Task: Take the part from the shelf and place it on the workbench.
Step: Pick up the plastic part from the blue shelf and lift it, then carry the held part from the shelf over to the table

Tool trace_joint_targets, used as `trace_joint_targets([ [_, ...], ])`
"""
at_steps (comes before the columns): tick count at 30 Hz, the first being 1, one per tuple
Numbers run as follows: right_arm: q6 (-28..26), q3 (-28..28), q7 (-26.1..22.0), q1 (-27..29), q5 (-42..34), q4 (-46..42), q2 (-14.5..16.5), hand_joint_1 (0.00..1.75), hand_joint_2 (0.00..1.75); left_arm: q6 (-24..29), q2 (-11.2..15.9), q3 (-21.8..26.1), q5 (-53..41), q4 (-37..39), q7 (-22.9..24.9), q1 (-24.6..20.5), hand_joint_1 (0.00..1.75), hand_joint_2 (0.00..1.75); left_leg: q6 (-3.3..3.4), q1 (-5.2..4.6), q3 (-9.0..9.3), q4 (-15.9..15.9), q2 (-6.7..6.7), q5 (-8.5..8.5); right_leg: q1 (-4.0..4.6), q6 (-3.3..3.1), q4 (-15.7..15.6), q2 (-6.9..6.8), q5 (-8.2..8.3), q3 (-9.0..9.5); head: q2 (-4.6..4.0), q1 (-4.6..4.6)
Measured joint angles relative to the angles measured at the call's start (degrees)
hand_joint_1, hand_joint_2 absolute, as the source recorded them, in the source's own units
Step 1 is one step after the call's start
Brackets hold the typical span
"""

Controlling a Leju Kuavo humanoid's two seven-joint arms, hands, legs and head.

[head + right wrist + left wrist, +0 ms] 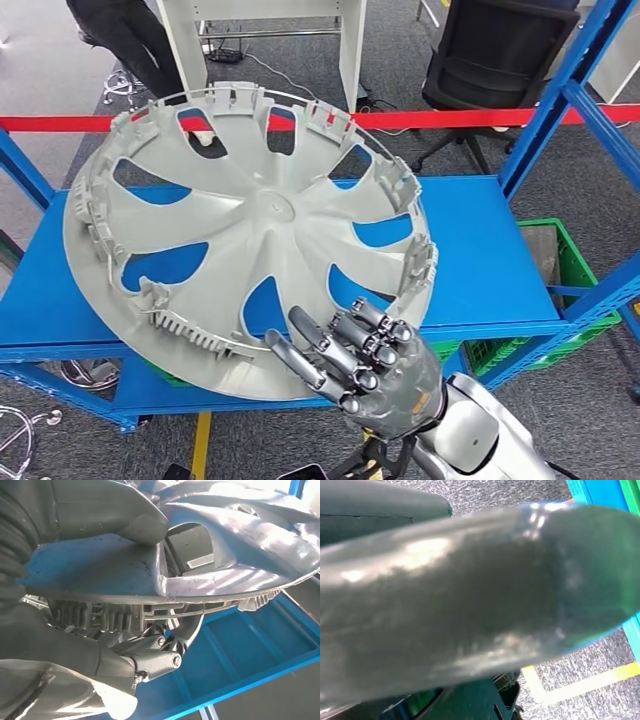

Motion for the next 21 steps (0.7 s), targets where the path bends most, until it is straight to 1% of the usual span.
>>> trace_joint_targets([
  [1, 0.0, 0.0, 0.07, -0.05, -0.02, -0.08, 0.02, 1.75, 1.75, 0.03, 0.0, 0.01, -0.14, 0.0, -0.01, 0.02, 0.0, 0.0, 0.06, 0.01, -0.26, 0.0, 0.11, 0.13, -0.05, 0.12, 3.82, -0.04, -1.77, -1.72, 0.0, 0.07],
  [2, 0.0, 0.0, 0.14, -0.04, -0.02, -0.14, 0.03, 1.75, 1.75, 0.05, -0.01, 0.01, -0.31, 0.0, -0.01, 0.05, 0.0, 0.0, 0.05, 0.02, -0.5, 0.05, 0.23, 0.23, -0.11, 0.24, 7.19, -0.05, -2.81, -3.29, 0.0, 0.11],
  [3, 0.0, 0.0, 0.22, 0.01, -0.02, -0.15, 0.04, 1.75, 1.75, 0.07, -0.02, 0.01, -0.48, 0.0, -0.01, 0.08, 0.0, 0.0, -0.01, 0.05, -0.67, 0.12, 0.33, 0.32, -0.16, 0.35, 9.14, -0.07, -2.78, -4.21, 0.0, 0.1],
  [4, 0.0, 0.0, 0.29, 0.07, -0.03, -0.16, 0.04, 1.75, 1.75, 0.08, -0.03, 0.01, -0.62, 0.0, -0.01, 0.09, 0.0, 0.0, -0.09, 0.13, -0.76, 0.22, 0.38, 0.36, -0.21, 0.47, 8.56, -0.1, -1.42, -3.95, 0.0, 0.1],
  [5, 0.0, 0.0, 0.32, 0.1, -0.03, -0.18, 0.04, 1.75, 1.75, 0.08, -0.04, 0.01, -0.69, 0.0, -0.01, 0.06, 0.0, 0.0, -0.23, 0.24, -0.82, 0.41, 0.4, 0.35, -0.31, 0.58, 5.87, -0.14, 0.77, -2.67, 0.0, 0.11],
  [6, 0.0, 0.0, 0.34, 0.11, -0.04, -0.2, 0.04, 1.75, 1.75, 0.08, -0.05, 0.01, -0.73, 0.0, -0.01, 0.03, 0.0, 0.0, -0.45, 0.34, -0.94, 0.66, 0.39, 0.29, -0.39, 0.69, 2.37, -0.13, 2.55, -0.98, 0.0, 0.11],
  [7, 0.0, 0.0, 0.36, 0.09, -0.06, -0.24, 0.06, 1.75, 1.75, 0.09, -0.05, 0.0, -0.75, 0.0, -0.01, -0.04, 0.0, 0.0, -0.75, 0.35, -1.21, 1.04, 0.34, 0.27, -0.38, 0.68, -0.77, -0.01, 3.93, 0.63, 0.01, 0.15],
  [8, 0.0, -0.01, 0.36, 0.06, -0.07, -0.31, 0.07, 1.75, 1.75, 0.09, -0.04, -0.01, -0.76, 0.0, -0.02, -0.1, 0.0, 0.0, -1.15, 0.32, -1.52, 1.41, 0.29, 0.32, -0.35, 0.59, -2.88, 0.12, 4.54, 1.61, 0.01, 0.16],
  [9, 0.0, -0.01, 0.37, 0.03, -0.08, -0.38, 0.09, 1.75, 1.75, 0.1, -0.02, -0.01, -0.78, 0.0, -0.02, -0.14, 0.0, 0.0, -1.54, 0.26, -1.95, 1.73, 0.22, 0.47, -0.27, 0.43, -3.79, 0.27, 4.39, 1.96, 0.01, 0.17],
  [10, 0.0, -0.02, 0.39, 0.03, -0.1, -0.46, 0.14, 1.75, 1.75, 0.1, -0.01, -0.02, -0.79, 0.0, -0.03, -0.17, 0.0, 0.0, -1.92, 0.22, -2.37, 1.97, 0.17, 0.72, -0.17, 0.13, -4.0, 0.41, 4.42, 1.87, 0.01, 0.15],
  [11, 0.0, -0.03, 0.41, 0.03, -0.1, -0.51, 0.17, 1.75, 1.75, 0.1, 0.04, -0.02, -0.8, 0.0, -0.03, -0.15, 0.0, 0.0, -2.26, 0.24, -2.72, 2.1, 0.15, 0.87, -0.24, -0.28, -4.17, 0.39, 4.44, 1.52, 0.01, 0.14],
  [12, 0.01, -0.03, 0.44, 0.01, -0.11, -0.52, 0.22, 1.75, 1.75, 0.1, 0.08, -0.02, -0.8, 0.0, -0.03, -0.13, 0.0, 0.0, -2.58, 0.29, -3.13, 2.38, 0.23, 0.62, -0.3, -0.78, -4.29, 0.33, 4.57, 1.2, 0.01, 0.09],
  [13, 0.01, -0.04, 0.47, 0.03, -0.12, -0.54, 0.27, 1.75, 1.75, 0.09, 0.11, -0.02, -0.8, 0.0, -0.03, -0.13, 0.0, 0.0, -2.94, 0.36, -3.65, 3.32, 0.39, -0.39, -0.38, -1.36, -4.33, 0.23, 4.9, 0.8, 0.01, 0.0],
  [14, 0.02, -0.04, 0.5, 0.02, -0.11, -0.54, 0.31, 1.75, 1.75, 0.09, 0.14, -0.02, -0.8, 0.0, -0.03, -0.15, 0.0, 0.0, -3.28, 0.45, -4.46, 5.38, 0.56, -2.24, -0.45, -1.92, -4.4, 0.05, 5.28, 0.37, 0.0, -0.09],
  [15, 0.02, -0.04, 0.56, 0.01, -0.11, -0.55, 0.34, 1.75, 1.75, 0.08, 0.1, -0.02, -0.8, 0.0, -0.03, -0.17, 0.0, 0.0, -3.59, 0.55, -5.51, 8.41, 0.72, -4.57, -0.4, -2.29, -4.39, -0.11, 5.63, -0.07, 0.0, -0.21],
  [16, 0.02, -0.04, 0.67, 0.01, -0.11, -0.55, 0.37, 1.75, 1.75, 0.08, 0.06, -0.02, -0.82, 0.0, -0.03, -0.21, 0.0, 0.0, -3.83, 0.65, -6.67, 12.2, 0.81, -6.94, -0.31, -2.55, -4.38, -0.29, 6.02, -0.59, 0.0, -0.28],
  [17, 0.02, -0.04, 0.8, 0.01, -0.11, -0.54, 0.38, 1.75, 1.75, 0.08, 0.02, -0.02, -0.84, 0.0, -0.03, -0.23, 0.0, 0.0, -3.95, 0.73, -7.53, 15.47, 0.82, -8.52, -0.21, -2.67, -4.36, -0.46, 6.41, -1.11, 0.0, -0.3],
  [18, 0.02, -0.03, 0.99, 0.01, -0.11, -0.54, 0.38, 1.75, 1.75, 0.08, -0.01, -0.03, -0.87, 0.0, -0.02, -0.23, 0.0, 0.0, -3.96, 0.77, -7.66, 17.21, 0.83, -8.93, -0.1, -2.72, -4.35, -0.58, 6.81, -1.62, 0.0, -0.3],
  [19, 0.02, -0.02, 1.18, -0.01, -0.11, -0.53, 0.38, 1.75, 1.75, 0.09, -0.03, -0.03, -0.91, 0.0, 0.01, -0.24, 0.0, 0.0, -3.85, 0.78, -6.89, 17.06, 0.83, -8.31, 0.01, -2.73, -4.34, -0.66, 7.23, -2.12, 0.0, -0.3],
  [20, 0.02, 0.0, 1.33, -0.04, -0.11, -0.54, 0.38, 1.75, 1.75, 0.09, -0.03, -0.04, -0.95, 0.0, 0.03, -0.26, 0.0, 0.0, -3.62, 0.76, -5.07, 14.64, 0.83, -6.81, 0.12, -2.71, -4.34, -0.71, 7.63, -2.57, 0.0, -0.3],
  [21, 0.02, 0.02, 1.47, -0.09, -0.11, -0.54, 0.38, 1.75, 1.75, 0.1, -0.01, -0.04, -1.0, 0.0, 0.05, -0.31, 0.0, 0.0, -3.24, 0.69, -2.54, 10.83, 0.83, -5.18, 0.2, -2.67, -4.34, -0.73, 8.02, -2.95, 0.0, -0.3],
])
